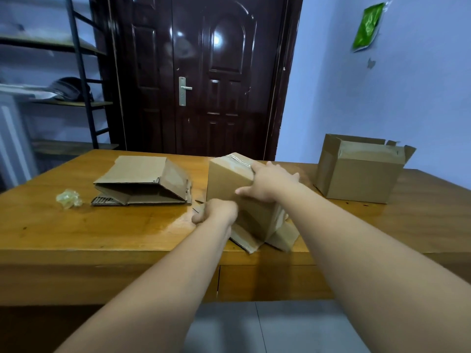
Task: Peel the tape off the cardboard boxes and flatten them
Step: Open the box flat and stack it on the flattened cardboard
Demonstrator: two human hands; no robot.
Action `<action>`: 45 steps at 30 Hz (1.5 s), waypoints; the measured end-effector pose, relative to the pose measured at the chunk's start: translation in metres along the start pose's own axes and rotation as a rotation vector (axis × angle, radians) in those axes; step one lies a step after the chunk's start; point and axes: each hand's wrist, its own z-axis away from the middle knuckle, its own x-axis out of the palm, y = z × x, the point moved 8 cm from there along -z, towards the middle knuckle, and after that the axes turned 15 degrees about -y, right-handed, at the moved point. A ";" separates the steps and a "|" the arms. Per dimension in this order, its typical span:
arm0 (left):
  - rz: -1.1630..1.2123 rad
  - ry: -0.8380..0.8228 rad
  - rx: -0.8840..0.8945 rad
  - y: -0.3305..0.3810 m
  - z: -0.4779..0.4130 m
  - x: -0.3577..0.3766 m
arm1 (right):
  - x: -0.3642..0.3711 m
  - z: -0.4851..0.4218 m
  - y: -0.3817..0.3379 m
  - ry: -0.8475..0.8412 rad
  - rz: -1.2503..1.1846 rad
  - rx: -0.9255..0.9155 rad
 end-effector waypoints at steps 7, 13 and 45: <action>0.043 0.180 0.323 0.033 -0.004 -0.020 | 0.000 -0.002 0.036 -0.154 -0.017 -0.170; 0.094 -0.309 0.225 0.045 -0.020 0.001 | 0.003 0.008 0.046 -0.319 -0.153 -0.327; -0.026 -0.265 0.270 0.058 -0.014 -0.021 | -0.006 -0.016 0.067 0.234 -0.459 0.057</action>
